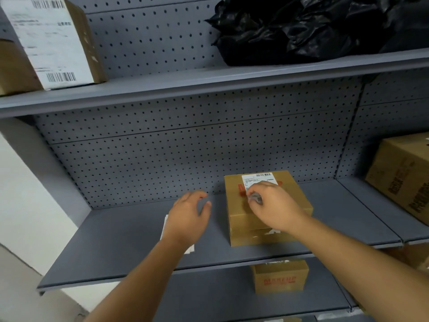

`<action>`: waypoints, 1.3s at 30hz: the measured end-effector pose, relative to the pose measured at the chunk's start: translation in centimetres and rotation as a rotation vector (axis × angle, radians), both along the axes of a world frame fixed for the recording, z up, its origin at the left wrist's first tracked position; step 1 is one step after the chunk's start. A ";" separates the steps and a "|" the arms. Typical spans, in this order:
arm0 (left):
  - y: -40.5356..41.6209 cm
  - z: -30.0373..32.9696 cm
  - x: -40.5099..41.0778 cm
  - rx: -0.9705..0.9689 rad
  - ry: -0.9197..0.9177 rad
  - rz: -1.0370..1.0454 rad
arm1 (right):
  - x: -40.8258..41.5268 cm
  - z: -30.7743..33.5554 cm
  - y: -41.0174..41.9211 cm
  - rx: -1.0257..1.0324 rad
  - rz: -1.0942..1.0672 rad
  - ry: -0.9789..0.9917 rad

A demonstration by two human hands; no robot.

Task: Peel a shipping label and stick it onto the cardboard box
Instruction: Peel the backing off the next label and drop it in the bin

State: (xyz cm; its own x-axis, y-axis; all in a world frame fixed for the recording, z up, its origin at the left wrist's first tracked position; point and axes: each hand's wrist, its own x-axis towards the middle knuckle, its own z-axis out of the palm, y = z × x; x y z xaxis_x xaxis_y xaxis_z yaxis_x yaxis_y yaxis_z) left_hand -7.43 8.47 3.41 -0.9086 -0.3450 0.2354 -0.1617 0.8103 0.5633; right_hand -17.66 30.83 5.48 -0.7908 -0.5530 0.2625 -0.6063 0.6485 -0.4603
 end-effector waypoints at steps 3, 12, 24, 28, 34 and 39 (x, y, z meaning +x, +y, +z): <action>-2.3 -0.3 1.3 0.015 -0.021 0.061 | 0.7 0.1 -2.8 0.014 0.032 -0.001; -8.9 -1.3 5.0 0.100 -0.027 0.229 | 3.3 -0.6 -12.2 0.024 0.100 -0.030; -15.1 -4.1 9.0 0.199 -0.049 0.367 | 3.1 -6.8 -21.4 0.112 0.044 -0.289; -16.3 -5.3 9.7 0.240 -0.075 0.384 | 2.4 -8.4 -22.9 0.158 -0.006 -0.284; -17.4 -6.7 10.3 0.244 -0.121 0.384 | 1.9 -9.7 -23.8 0.219 -0.036 -0.251; -17.3 -6.8 9.8 0.260 -0.114 0.373 | 1.3 -9.5 -23.8 0.169 -0.064 -0.276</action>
